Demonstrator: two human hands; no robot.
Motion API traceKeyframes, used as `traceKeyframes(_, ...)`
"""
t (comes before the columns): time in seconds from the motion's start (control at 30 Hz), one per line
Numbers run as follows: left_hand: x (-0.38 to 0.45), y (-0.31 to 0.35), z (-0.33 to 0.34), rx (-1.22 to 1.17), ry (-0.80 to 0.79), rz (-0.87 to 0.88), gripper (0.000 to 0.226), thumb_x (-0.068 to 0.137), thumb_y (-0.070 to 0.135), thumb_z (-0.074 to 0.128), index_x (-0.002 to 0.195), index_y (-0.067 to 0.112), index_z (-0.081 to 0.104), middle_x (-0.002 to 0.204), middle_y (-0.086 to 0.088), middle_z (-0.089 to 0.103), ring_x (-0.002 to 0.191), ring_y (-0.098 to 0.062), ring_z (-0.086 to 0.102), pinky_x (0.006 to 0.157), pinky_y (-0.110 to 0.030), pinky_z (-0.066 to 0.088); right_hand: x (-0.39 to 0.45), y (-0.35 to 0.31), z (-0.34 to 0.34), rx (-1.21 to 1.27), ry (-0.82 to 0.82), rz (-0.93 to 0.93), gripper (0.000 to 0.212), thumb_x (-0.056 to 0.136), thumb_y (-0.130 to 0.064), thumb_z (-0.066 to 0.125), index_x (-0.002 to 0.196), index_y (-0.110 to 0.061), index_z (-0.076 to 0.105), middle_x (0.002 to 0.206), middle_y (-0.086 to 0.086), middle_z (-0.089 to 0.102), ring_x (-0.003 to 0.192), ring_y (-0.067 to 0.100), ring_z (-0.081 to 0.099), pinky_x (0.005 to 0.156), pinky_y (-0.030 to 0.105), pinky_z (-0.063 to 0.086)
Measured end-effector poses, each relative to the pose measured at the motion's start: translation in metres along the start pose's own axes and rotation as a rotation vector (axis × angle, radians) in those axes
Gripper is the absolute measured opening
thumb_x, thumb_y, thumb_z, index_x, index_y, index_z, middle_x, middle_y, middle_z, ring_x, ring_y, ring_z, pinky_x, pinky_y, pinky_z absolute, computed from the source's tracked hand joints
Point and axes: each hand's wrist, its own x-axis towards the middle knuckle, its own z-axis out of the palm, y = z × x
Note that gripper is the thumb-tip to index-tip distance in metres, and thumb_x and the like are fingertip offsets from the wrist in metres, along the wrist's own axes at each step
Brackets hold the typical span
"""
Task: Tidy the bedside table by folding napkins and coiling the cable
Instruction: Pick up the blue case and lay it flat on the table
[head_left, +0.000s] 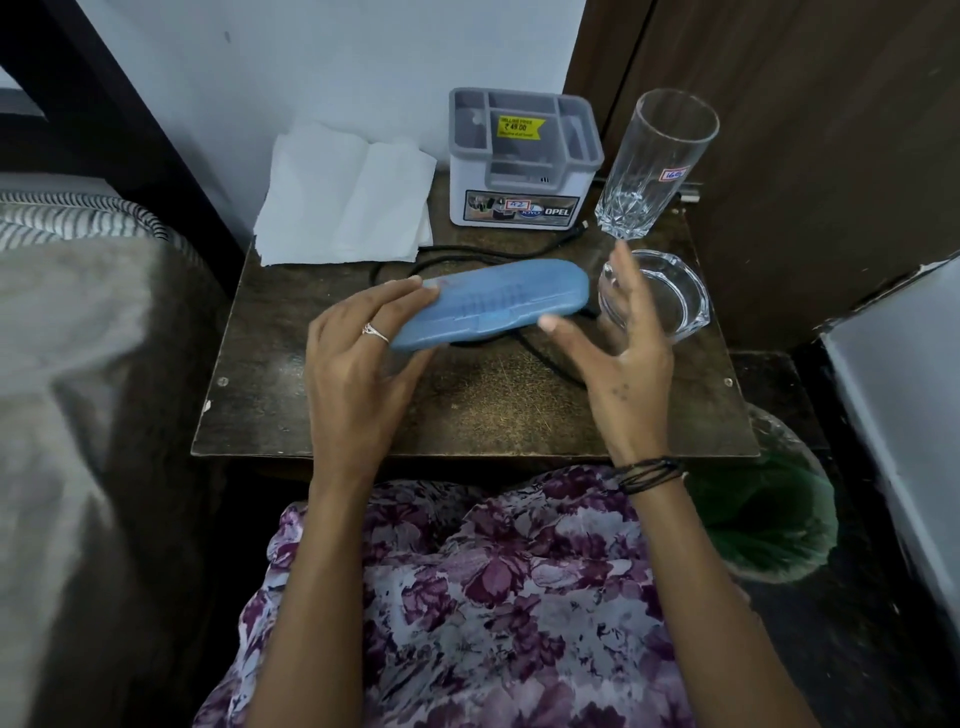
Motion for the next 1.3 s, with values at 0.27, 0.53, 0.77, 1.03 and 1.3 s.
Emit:
traceKeyframes(0.27,-0.008,0.008,-0.006,0.232,0.172,0.100,0.039,0.079,-0.002,0.071,0.110,0.013,0.053,0.107,-0.023,0.064,0.104,-0.025,0.047,0.086,-0.039,0.046,0.021,-0.038,0.069,0.621,-0.127,0.622,0.047,0.086,-0.028,0.065,0.126,-0.011,0.049,0.126,0.014,0.059,0.103,0.028,0.065,0.070,0.035,0.060)
traceKeyframes(0.53,-0.004,-0.006,-0.025,-0.414,0.038,-0.567,0.071,0.072,0.045,0.072,0.131,0.021,0.042,0.125,0.006,0.052,0.116,-0.001,0.050,0.096,-0.014,0.040,0.031,-0.041,0.116,0.468,-0.195,0.605,0.055,0.072,-0.003,0.076,0.119,-0.012,0.049,0.119,0.017,0.063,0.107,0.032,0.062,0.095,0.049,0.049)
traceKeyframes(0.77,0.003,-0.034,-0.038,-0.484,0.084,-0.882,0.035,0.082,0.027,0.069,0.114,0.013,0.066,0.104,-0.002,0.071,0.093,-0.009,0.067,0.075,-0.019,0.053,0.020,-0.037,0.150,0.462,-0.172,0.612,0.050,0.069,-0.017,0.082,0.102,-0.011,0.045,0.092,0.003,0.062,0.086,0.017,0.066,0.079,0.035,0.057)
traceKeyframes(1.03,0.004,-0.051,-0.047,-0.484,0.140,-1.015,0.036,0.078,0.022,0.073,0.112,0.013,0.068,0.098,-0.003,0.072,0.088,-0.008,0.068,0.069,-0.018,0.053,-0.013,-0.041,0.177,0.064,-0.102,0.493,0.038,0.076,-0.051,0.068,0.091,-0.017,0.056,0.078,-0.008,0.059,0.073,0.012,0.059,0.057,0.025,0.040)
traceKeyframes(1.3,0.008,-0.063,-0.052,-0.402,0.033,-0.984,0.033,0.080,0.020,0.071,0.113,0.017,0.066,0.101,-0.003,0.070,0.092,-0.008,0.065,0.084,-0.026,0.050,-0.024,-0.032,0.174,-0.115,-0.168,0.278,0.031,0.082,-0.043,0.065,0.095,-0.015,0.061,0.094,0.001,0.065,0.084,0.017,0.061,0.067,0.028,0.046)
